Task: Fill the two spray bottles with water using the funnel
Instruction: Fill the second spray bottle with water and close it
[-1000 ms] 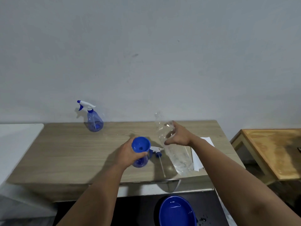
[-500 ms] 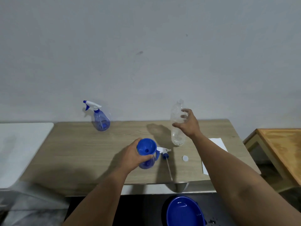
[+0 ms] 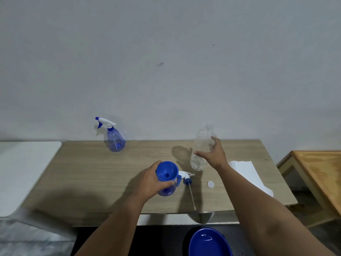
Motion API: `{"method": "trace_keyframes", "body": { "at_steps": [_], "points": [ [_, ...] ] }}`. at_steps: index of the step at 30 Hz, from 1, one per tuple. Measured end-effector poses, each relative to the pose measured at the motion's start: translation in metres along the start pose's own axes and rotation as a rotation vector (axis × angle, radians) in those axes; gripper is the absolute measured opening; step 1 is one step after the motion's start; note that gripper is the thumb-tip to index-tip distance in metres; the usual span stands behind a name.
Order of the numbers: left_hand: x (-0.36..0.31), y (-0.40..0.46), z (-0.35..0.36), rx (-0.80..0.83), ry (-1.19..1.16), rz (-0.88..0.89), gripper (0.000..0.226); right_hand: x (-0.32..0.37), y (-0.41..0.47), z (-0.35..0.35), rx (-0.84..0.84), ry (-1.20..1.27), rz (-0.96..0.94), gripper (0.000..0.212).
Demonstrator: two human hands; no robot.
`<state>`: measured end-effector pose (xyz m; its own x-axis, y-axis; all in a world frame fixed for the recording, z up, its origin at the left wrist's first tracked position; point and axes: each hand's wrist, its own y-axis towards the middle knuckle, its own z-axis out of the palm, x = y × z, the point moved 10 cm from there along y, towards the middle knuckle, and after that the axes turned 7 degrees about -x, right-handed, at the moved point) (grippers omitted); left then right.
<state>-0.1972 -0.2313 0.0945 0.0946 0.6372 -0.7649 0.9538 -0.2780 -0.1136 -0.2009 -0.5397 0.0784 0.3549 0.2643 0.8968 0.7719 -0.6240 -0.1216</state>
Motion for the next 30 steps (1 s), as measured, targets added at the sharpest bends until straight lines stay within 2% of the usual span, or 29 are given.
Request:
{"method": "trace_keyframes", "body": {
  "at_steps": [3, 8, 9, 14, 19, 20, 22, 24, 25, 27, 30],
  "points": [
    [0.003, 0.001, 0.001, -0.003, -0.021, -0.012, 0.088, -0.01, -0.007, 0.002, 0.03, -0.118, 0.059, 0.099],
    [0.009, 0.002, 0.004, 0.015, -0.039, -0.014, 0.096, -0.043, -0.028, 0.002, 0.061, -0.427, 0.2, 0.03],
    [0.013, 0.003, 0.006, 0.019, -0.042, -0.017, 0.099, -0.045, -0.035, 0.007, 0.096, -0.459, 0.211, 0.025],
    [0.029, 0.006, 0.011, 0.038, -0.028, -0.051, 0.115, -0.025, -0.054, 0.044, 0.272, -0.595, 0.144, 0.021],
    [0.043, 0.012, 0.033, 0.156, -0.171, -0.078, 0.082, 0.058, -0.063, 0.071, 0.249, -0.556, -0.088, 0.02],
    [0.049, 0.015, 0.038, 0.163, -0.176, -0.097, 0.076, 0.072, -0.066, 0.079, 0.276, -0.558, -0.13, 0.028],
    [0.065, 0.024, 0.044, 0.133, -0.183, -0.133, 0.066, 0.089, -0.076, 0.106, 0.457, -0.647, -0.214, 0.064],
    [0.071, 0.03, 0.049, 0.111, -0.209, -0.173, 0.055, 0.09, -0.091, 0.132, 0.653, -0.84, -0.273, 0.103],
    [0.079, 0.034, 0.054, 0.11, -0.204, -0.205, 0.048, 0.089, -0.097, 0.14, 0.715, -0.931, -0.281, 0.114],
    [0.079, 0.035, 0.06, 0.139, -0.182, -0.241, 0.039, 0.088, -0.106, 0.151, 0.756, -1.087, -0.328, 0.111],
    [0.084, 0.039, 0.066, 0.133, -0.174, -0.27, 0.034, 0.092, -0.114, 0.165, 0.735, -1.24, -0.432, 0.086]
  ]
}}
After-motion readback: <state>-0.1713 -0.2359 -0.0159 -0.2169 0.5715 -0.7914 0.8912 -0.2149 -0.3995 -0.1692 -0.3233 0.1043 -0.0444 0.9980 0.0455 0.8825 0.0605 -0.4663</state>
